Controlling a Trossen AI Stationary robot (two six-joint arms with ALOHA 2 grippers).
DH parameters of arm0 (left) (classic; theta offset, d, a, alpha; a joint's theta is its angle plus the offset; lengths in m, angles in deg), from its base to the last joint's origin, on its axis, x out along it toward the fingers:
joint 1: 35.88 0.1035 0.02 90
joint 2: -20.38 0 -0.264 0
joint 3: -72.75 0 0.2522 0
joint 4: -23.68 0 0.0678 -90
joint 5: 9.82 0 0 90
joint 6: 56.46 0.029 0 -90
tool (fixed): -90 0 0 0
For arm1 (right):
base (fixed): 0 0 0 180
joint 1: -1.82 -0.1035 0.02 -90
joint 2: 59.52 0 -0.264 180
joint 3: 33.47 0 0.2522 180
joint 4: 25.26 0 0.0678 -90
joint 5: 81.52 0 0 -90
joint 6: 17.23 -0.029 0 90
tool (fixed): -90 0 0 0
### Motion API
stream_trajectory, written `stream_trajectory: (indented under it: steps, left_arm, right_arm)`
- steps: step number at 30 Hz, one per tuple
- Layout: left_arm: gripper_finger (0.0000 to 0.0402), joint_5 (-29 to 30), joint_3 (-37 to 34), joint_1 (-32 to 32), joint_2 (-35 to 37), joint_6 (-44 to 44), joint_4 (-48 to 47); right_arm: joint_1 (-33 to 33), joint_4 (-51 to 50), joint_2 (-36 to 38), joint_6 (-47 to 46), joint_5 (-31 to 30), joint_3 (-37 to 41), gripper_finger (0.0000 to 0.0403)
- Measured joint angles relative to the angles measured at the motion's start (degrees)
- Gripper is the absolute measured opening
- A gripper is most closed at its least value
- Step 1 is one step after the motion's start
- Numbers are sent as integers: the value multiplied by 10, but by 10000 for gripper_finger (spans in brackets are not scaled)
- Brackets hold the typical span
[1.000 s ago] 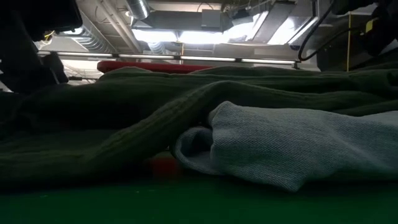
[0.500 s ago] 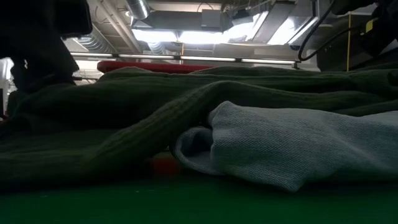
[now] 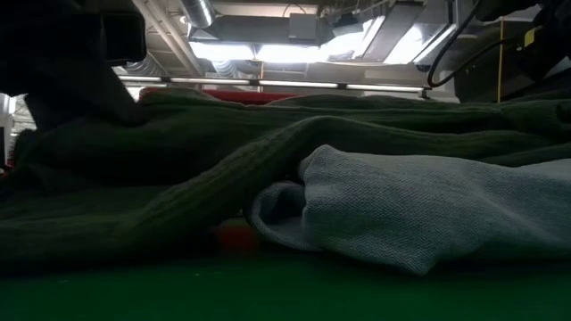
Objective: Fold laundry
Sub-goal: Fold the green shirt
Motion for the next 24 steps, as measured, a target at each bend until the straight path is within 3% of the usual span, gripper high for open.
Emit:
stream_trajectory:
  steps: [3, 10, 24]
  left_arm:
    - [9, -13, 0, -5, 12, 0, 3]
    - [3, -54, 0, -29, 40, -3, 3]
    - [3, -77, 1, -80, 41, -4, 6]
  right_arm:
    - [0, 0, 0, 0, 1, 0, 17]
    - [0, 0, 0, 0, 5, 0, 17]
    - [0, 9, 0, 0, 7, -1, 17]
